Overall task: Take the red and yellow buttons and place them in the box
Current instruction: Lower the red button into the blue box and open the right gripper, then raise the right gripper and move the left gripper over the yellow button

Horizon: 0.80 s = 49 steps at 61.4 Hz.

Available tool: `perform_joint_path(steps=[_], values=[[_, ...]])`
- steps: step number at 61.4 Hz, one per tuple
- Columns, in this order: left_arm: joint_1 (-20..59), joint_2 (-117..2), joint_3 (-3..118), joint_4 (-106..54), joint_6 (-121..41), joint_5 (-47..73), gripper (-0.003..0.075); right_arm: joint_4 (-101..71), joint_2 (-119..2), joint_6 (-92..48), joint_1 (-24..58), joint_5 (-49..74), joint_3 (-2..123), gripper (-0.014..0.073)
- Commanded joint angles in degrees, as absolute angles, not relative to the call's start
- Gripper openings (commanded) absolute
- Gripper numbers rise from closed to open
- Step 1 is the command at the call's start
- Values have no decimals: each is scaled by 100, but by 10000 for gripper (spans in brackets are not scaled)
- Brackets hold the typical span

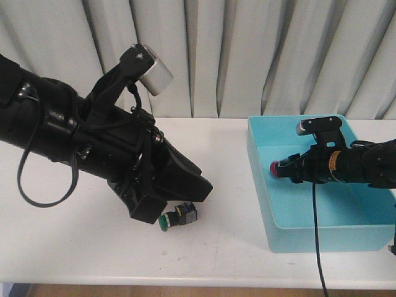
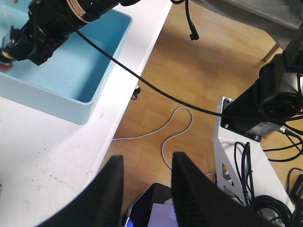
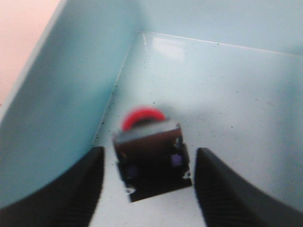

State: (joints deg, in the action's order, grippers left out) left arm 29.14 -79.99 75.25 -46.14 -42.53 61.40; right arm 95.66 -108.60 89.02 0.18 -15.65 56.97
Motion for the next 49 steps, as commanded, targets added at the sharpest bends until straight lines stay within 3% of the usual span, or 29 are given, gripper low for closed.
perform_joint_path(steps=[1, 9, 25, 37, 49], values=[[2916, -7848, 7665, -4909, -4280, 6055, 218, 9526, -10574, 8944, 0, -1636, 5865, 570], [2916, -7848, 7665, -4903, -4280, 6061, 220, 9541, -10270, 9184, -3, -1652, 5865, 627], [2916, -7848, 7665, -4316, -4285, 5995, 220, 10138, -8751, 9916, -3, -2566, 5865, 554], [2916, -7848, 7665, -3784, -4278, 6008, 220, 10138, -7347, 10164, -3, -3933, 5865, 417], [2916, -7848, 7665, -3597, -4272, 6014, 220, 10138, -6192, 10204, -3, -5113, 5643, 158]])
